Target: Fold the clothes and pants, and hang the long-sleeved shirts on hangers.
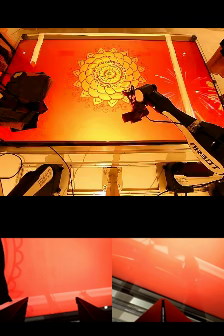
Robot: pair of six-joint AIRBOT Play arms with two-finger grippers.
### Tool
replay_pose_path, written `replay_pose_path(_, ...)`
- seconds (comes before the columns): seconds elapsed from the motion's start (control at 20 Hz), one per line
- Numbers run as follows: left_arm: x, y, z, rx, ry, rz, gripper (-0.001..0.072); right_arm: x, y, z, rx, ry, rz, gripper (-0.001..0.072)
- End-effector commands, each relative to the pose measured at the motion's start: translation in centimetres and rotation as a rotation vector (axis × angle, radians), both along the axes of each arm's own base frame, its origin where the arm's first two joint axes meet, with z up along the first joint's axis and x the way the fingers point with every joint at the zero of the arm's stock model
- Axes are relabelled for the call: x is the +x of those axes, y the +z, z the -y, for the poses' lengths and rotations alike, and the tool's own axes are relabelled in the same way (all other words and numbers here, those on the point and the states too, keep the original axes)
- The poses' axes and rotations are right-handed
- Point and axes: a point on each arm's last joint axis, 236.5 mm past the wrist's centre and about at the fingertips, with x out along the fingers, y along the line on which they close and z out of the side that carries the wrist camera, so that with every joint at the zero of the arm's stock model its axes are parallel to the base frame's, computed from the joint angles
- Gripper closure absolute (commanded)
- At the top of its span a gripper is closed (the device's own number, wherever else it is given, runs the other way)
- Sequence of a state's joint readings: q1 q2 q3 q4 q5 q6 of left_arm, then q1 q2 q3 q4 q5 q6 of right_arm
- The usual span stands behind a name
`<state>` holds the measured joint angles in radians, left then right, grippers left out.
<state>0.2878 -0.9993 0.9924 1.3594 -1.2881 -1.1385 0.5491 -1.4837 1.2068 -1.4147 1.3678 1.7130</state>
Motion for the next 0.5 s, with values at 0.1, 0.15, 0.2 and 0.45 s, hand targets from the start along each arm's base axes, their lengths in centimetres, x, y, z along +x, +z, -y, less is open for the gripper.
replay_pose_path(0.1,-0.01,-0.03,0.01,0.0,-0.001,-0.001,0.0011,0.54,0.03,-1.36,0.048,0.007,0.031,0.0691)
replay_pose_path(0.15,-0.01,-0.03,0.01,0.0,-0.001,-0.001,0.001,0.54,0.03,-1.37,0.048,0.007,0.031,0.0692)
replay_pose_path(0.2,-0.01,-0.03,0.01,0.0,-0.001,-0.001,0.001,0.55,0.03,-1.37,0.049,0.007,0.031,0.0691)
replay_pose_path(0.45,-0.01,-0.03,0.01,0.0,-0.001,-0.001,0.001,0.92,0.03,-1.66,0.069,0.075,0.055,0.0689)
